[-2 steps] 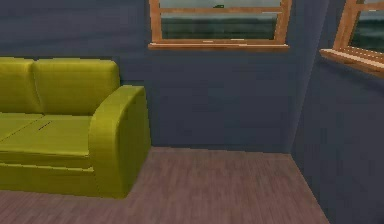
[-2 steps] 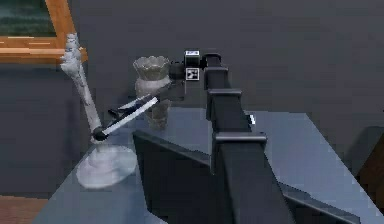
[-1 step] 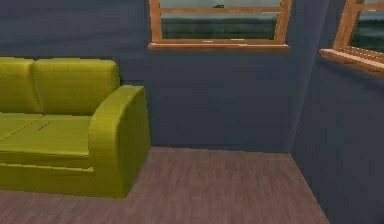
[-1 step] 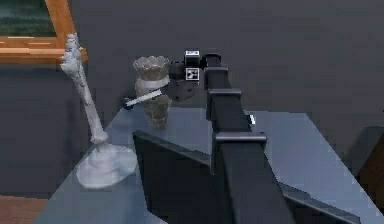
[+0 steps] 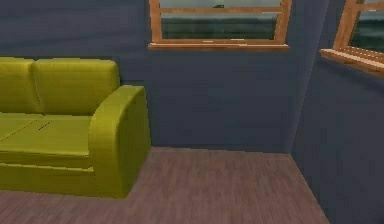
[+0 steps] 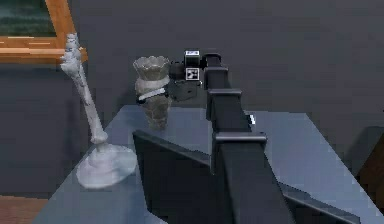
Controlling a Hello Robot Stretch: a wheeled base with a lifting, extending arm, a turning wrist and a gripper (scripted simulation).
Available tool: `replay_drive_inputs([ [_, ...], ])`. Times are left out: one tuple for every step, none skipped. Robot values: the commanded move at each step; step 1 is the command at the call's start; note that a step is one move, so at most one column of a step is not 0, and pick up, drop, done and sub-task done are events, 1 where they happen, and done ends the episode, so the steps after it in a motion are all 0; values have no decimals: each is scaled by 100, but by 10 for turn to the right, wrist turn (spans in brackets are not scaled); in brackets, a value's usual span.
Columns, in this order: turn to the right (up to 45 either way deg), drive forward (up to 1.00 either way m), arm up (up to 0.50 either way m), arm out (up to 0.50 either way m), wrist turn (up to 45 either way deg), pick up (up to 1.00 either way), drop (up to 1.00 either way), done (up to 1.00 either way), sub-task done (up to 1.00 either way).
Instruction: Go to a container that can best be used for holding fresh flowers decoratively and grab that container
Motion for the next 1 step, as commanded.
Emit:
replay_drive_inputs([
  [0, 0, 0, 0, 0, 100, 0, 0, 0],
])
